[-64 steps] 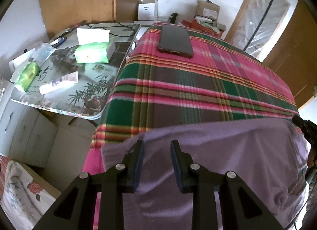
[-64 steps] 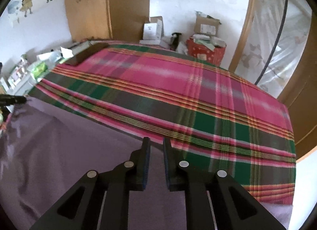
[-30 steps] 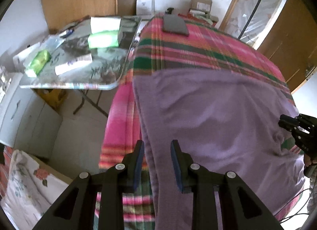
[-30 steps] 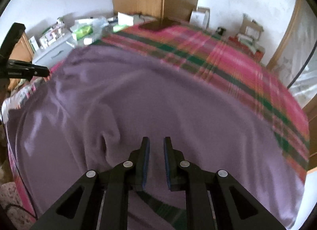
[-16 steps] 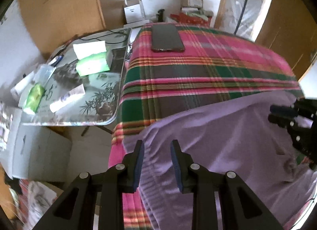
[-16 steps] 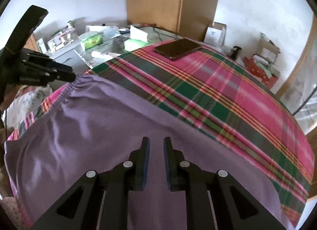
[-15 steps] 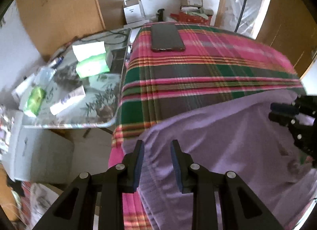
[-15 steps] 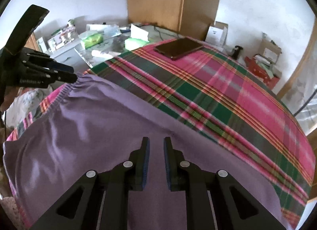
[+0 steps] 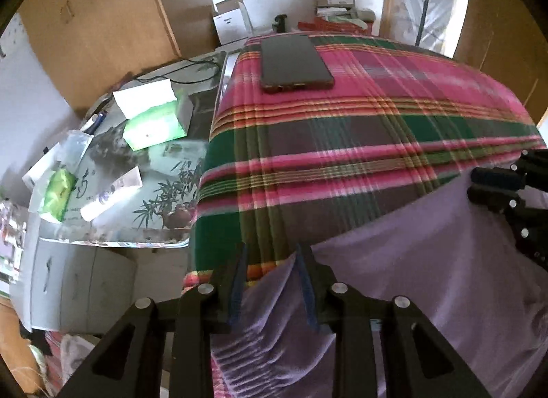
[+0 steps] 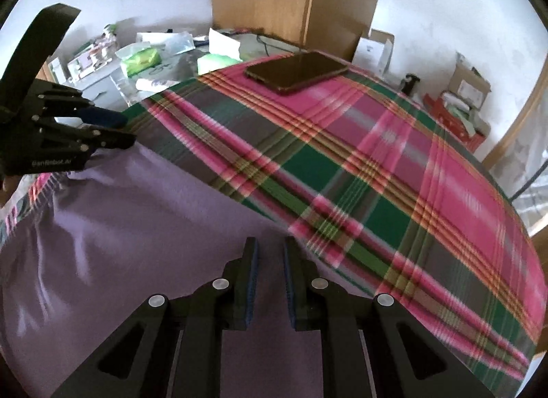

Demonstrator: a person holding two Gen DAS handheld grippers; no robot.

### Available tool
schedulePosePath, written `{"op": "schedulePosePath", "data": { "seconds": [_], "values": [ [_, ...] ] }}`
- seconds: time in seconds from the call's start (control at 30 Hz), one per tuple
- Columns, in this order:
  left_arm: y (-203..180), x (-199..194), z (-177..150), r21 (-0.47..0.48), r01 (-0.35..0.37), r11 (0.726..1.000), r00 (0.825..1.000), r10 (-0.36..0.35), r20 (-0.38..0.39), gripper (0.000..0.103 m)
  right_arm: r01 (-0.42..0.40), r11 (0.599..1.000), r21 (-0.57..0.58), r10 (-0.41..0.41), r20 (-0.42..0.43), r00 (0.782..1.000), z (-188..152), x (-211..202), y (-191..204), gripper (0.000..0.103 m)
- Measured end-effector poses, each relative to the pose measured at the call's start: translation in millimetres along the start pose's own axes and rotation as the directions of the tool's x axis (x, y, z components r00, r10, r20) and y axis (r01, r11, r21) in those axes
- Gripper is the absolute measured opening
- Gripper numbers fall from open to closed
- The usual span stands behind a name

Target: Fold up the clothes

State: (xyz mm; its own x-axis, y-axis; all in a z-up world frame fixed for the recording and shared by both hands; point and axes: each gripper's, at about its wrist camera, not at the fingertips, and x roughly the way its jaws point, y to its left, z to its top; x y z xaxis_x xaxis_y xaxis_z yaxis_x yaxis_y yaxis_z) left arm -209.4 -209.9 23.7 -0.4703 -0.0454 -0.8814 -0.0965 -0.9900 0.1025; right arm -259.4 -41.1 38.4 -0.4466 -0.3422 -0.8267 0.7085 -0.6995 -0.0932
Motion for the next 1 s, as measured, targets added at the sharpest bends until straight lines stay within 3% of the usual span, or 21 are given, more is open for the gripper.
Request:
{"op": "schedulePosePath", "data": {
  "seconds": [0.07,0.23,0.37,0.57,0.77,1.0],
  "values": [
    [-1.9,-1.1,-0.8,0.021,-0.002,1.0,1.0,0.002,0.005,0.031,-0.006,1.0,0.009,0.006,0.008,1.0,1.6,0.9,-3.0,0.019],
    [8.0,-4.8,-3.7,0.02,0.073,0.997,0.997,-0.074,0.004,0.031,-0.027,0.998,0.062,0.027,0.007,1.0,3.7,-4.2,-16.0,0.027],
    [3.9,-7.9,-8.6,0.112,0.127,0.985,0.992,-0.127,-0.012,0.031,-0.058,0.996,0.072,0.055,0.045,0.997,3.1,-18.9,-23.2,0.033],
    [0.6,-5.0,-8.3,0.17,0.123,0.978,0.992,-0.122,-0.013,0.033,-0.113,0.992,0.061,0.113,0.005,0.994,0.3,-10.3,-29.8,0.038],
    [1.6,-4.9,-12.3,0.226,0.14,0.964,0.989,-0.146,0.01,0.034,-0.116,0.993,0.021,0.116,-0.031,0.993,-6.6,0.3,-26.9,0.047],
    [11.1,-3.8,-14.2,0.192,0.196,0.962,0.979,-0.202,0.015,0.035,-0.127,0.992,0.007,0.127,-0.021,0.992,-8.1,2.5,-30.8,0.048]
  ]
}}
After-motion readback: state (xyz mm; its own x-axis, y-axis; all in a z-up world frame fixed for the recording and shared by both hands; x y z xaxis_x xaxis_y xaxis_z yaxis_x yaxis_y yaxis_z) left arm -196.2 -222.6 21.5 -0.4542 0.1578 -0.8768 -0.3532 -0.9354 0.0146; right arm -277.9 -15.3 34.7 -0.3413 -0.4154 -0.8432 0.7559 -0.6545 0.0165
